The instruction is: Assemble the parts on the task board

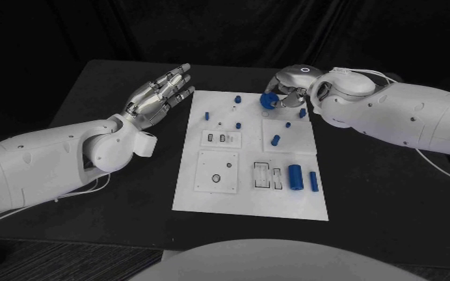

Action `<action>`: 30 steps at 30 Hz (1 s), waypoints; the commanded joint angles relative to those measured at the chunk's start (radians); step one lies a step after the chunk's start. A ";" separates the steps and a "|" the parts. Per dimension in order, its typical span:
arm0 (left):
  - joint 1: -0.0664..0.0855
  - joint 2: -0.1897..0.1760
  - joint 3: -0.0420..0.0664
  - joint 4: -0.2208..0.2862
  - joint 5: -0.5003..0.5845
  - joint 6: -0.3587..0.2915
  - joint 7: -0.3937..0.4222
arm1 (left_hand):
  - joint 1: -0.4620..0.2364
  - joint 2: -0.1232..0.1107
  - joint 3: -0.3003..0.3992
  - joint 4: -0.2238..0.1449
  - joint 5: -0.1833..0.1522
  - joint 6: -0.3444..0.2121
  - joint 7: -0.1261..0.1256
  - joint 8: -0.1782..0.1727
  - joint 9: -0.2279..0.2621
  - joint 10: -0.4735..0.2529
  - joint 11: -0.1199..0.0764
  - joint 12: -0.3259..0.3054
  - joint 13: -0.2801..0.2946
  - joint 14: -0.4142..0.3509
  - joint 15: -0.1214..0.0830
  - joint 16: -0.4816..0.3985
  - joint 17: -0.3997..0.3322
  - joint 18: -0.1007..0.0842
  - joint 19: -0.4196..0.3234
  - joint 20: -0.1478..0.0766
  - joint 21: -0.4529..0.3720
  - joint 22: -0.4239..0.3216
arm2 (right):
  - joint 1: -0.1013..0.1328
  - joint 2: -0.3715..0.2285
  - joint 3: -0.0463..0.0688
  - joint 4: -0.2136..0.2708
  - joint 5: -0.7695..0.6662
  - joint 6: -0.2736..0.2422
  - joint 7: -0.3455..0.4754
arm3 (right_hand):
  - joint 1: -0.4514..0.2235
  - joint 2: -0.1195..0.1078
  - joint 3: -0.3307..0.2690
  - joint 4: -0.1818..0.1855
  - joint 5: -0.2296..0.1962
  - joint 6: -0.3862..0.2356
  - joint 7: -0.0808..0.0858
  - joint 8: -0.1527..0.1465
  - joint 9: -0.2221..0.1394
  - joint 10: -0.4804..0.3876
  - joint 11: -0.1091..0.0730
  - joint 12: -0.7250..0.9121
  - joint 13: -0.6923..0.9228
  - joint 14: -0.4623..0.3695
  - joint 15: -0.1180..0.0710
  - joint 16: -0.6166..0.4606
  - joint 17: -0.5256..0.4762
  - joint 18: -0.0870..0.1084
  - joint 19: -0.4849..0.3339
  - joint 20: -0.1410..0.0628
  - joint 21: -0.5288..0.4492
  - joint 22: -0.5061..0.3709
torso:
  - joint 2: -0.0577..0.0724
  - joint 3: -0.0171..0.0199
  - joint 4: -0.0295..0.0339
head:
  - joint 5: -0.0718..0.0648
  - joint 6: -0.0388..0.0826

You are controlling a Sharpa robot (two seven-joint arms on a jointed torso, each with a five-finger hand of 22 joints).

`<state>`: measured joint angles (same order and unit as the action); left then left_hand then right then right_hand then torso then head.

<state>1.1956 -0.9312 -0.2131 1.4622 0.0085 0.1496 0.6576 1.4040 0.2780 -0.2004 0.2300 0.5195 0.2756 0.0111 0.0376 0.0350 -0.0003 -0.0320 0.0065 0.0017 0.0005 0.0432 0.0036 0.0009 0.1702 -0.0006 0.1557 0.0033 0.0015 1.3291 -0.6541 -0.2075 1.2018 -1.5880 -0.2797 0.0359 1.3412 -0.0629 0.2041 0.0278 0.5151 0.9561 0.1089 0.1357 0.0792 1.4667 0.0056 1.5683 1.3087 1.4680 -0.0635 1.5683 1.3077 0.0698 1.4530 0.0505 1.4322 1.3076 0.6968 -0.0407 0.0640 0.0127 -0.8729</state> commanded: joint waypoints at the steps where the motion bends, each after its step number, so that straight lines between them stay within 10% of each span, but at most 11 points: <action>1: -0.002 0.005 0.001 0.000 0.003 0.019 0.001 | 0.009 0.000 0.001 -0.007 0.004 0.003 0.005 0.005 0.002 0.001 0.008 -0.006 -0.002 -0.001 0.008 -0.004 -0.001 0.008 0.001 0.006 -0.003 -0.002 | 0.009 0.013 0.000 0.017 0.014 -0.019 0.016 | -0.011 0.003 0.002 0.004 0.005 0.030 -0.022 0.134 0.254 0.104 0.005 0.002 0.262 0.099 0.008 -0.006 0.249 -0.020 0.006 0.001 0.004 0.105 | 0.000 -0.0005 -0.0010 | -0.002 0.000; 30: -0.002 0.021 0.001 -0.010 0.003 0.031 -0.008 | 0.012 0.000 0.006 -0.018 0.012 0.002 0.009 0.005 0.001 0.003 0.012 -0.006 -0.001 -0.001 0.018 -0.004 -0.001 0.007 0.001 0.011 -0.003 -0.002 | -0.007 0.186 0.001 -0.082 0.022 0.051 0.040 | -0.026 0.000 0.014 0.010 -0.026 0.003 -0.010 0.110 0.253 0.104 0.017 0.002 0.262 0.099 0.018 -0.007 0.247 -0.021 0.009 0.011 0.007 0.110 | 0.001 0.0002 -0.0001 | -0.006 0.000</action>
<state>1.1949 -0.9120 -0.2131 1.4513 0.0087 0.1649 0.6417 1.4040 0.2780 -0.1939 0.2177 0.5278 0.2772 0.0127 0.0397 0.0355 0.0015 -0.0267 0.0065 0.0021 -0.0030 0.0541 0.0036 0.0017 0.1700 -0.0006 0.1626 0.0033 0.0017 1.3254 -0.4701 -0.2075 1.1240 -1.5661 -0.2491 0.0718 1.3198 -0.0685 0.2138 0.0375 0.4933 0.9574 0.1093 0.1481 0.0794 1.4645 0.0150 1.5683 1.3084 1.4651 -0.0513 1.5645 1.3075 0.0613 1.4582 0.0558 1.4330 1.3073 0.6974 -0.0414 0.0651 0.0067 -0.8725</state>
